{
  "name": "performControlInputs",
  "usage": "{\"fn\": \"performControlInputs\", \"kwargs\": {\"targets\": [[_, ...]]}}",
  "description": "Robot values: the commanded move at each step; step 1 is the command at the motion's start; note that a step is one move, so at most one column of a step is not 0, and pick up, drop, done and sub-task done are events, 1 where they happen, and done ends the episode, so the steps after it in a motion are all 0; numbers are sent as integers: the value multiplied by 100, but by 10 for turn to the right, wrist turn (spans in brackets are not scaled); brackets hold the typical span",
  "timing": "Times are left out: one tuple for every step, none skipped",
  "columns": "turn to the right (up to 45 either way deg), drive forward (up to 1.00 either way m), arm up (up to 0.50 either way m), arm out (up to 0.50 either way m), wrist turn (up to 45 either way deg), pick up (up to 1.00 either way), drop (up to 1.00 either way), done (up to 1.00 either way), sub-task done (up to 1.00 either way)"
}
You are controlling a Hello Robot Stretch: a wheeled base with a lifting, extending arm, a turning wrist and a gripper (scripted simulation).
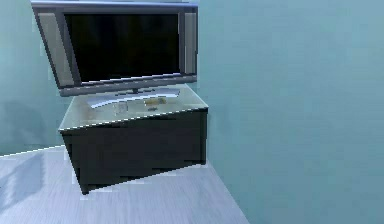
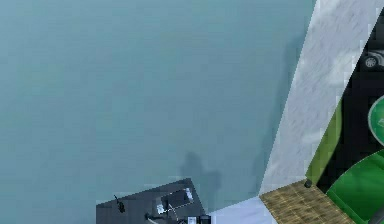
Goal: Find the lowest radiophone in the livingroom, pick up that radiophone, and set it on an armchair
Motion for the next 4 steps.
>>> {"fn": "performControlInputs", "kwargs": {"targets": [[0, 0, 10, 0, 0, 0, 0, 0, 0], [0, 0, 50, 0, 0, 0, 0, 0, 0], [0, 0, 0, 0, -450, 0, 0, 0, 0], [0, 0, 0, 0, -450, 0, 0, 0, 0]]}}
